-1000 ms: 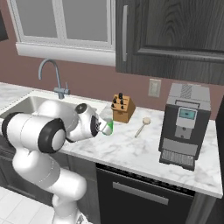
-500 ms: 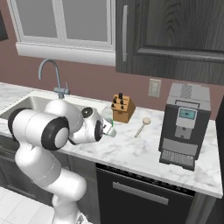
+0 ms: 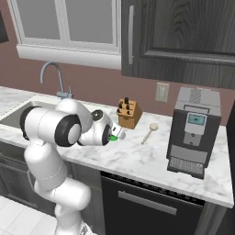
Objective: Move the mug from next to the sink to the open cabinet. Then, move the bowl with the lime to the fridge to clear the area for faucet cleaning.
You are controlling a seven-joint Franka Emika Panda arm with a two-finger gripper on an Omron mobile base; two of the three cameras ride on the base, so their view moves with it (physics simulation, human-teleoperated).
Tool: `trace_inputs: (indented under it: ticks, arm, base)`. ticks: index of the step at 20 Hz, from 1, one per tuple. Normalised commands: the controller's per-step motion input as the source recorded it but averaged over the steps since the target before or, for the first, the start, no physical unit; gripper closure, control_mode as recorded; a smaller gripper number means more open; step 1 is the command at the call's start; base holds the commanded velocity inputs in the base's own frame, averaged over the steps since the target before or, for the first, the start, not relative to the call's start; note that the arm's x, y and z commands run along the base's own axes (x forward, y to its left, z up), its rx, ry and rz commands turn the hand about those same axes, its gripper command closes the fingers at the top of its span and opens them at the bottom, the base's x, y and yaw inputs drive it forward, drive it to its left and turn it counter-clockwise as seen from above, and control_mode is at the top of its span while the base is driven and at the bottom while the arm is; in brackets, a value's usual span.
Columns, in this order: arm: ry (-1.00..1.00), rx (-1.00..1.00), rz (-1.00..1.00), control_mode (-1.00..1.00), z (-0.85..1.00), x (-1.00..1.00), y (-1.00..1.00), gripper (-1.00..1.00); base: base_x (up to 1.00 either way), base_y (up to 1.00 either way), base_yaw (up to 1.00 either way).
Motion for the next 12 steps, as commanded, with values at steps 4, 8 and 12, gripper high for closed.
trace_inputs:
  ticks: [4,8,12]
  arm:
    - [0.00,0.00,0.08,-1.00,-0.18,0.01,0.00,-1.00]
    - [0.00,0.00,0.08,-1.00,-0.01,-0.01,0.00,-1.00]
    - [0.00,0.00,0.00,-1.00,0.00,-0.01,0.00,-1.00]
  base:
    - [0.00,0.00,0.00]
    - [0.00,0.00,0.00]
    - [0.00,0.00,0.00]
